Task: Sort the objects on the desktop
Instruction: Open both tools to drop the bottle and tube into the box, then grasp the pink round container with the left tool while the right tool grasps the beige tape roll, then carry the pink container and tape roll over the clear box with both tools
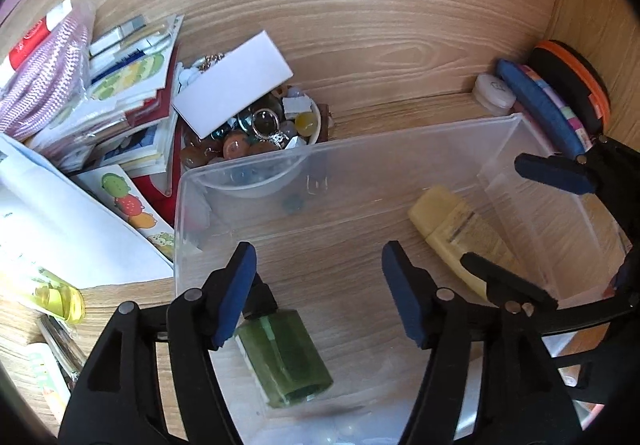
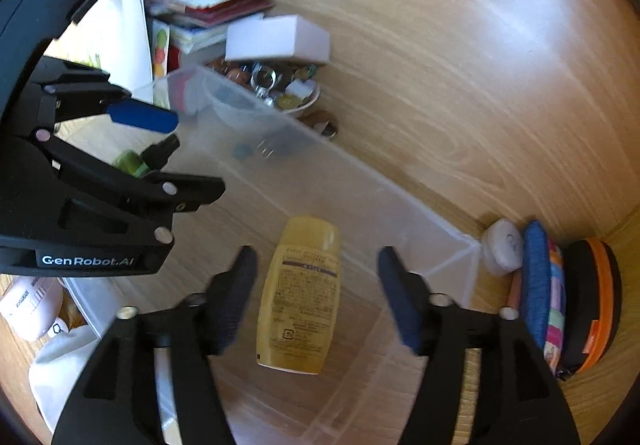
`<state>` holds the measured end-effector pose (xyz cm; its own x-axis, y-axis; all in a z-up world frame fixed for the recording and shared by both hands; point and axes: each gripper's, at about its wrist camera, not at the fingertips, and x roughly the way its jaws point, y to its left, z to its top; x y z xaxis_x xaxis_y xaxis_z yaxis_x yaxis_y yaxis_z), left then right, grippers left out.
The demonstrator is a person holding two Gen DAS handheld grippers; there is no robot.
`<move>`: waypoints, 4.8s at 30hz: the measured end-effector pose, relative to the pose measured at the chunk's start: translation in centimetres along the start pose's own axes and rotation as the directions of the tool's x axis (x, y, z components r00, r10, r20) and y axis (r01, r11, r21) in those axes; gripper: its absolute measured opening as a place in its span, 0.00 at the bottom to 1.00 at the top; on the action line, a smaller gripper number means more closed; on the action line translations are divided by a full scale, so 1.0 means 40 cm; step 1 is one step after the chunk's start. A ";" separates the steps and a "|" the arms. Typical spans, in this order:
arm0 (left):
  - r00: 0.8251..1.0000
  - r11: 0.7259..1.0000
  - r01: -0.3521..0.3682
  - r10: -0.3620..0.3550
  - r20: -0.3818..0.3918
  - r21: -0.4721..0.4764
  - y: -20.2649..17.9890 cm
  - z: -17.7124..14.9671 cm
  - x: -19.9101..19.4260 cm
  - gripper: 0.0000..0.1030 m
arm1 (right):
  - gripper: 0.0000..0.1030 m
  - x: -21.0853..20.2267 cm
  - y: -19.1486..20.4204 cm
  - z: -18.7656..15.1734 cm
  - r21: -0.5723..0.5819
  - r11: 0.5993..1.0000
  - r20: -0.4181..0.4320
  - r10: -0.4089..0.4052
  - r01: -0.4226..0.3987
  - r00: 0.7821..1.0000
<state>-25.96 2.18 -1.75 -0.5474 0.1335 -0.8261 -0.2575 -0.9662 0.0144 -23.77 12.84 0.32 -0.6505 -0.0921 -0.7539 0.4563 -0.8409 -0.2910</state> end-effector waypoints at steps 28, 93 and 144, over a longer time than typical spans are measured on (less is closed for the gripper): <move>0.958 1.000 -0.011 0.015 0.286 -0.014 -0.033 -0.125 -0.382 0.93 | 0.87 -0.354 0.019 -0.123 0.078 0.994 0.255 -0.097 0.080 0.962; 0.996 0.992 0.042 -0.032 0.088 -0.116 0.030 -0.379 -0.127 0.62 | 0.82 -0.107 0.144 -0.279 0.118 0.958 0.077 0.253 -0.261 0.964; 0.929 0.996 0.060 -0.031 0.369 -0.065 -0.019 -0.305 -0.405 0.62 | 0.60 -0.389 0.046 -0.246 0.157 0.973 0.311 0.115 -0.170 0.943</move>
<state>-7.17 -1.96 4.76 -0.7944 0.2359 -0.5598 -0.2370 -0.9688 -0.0719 -6.85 17.98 5.71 -0.7499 -0.3495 -0.5617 0.4595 -0.8860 -0.0622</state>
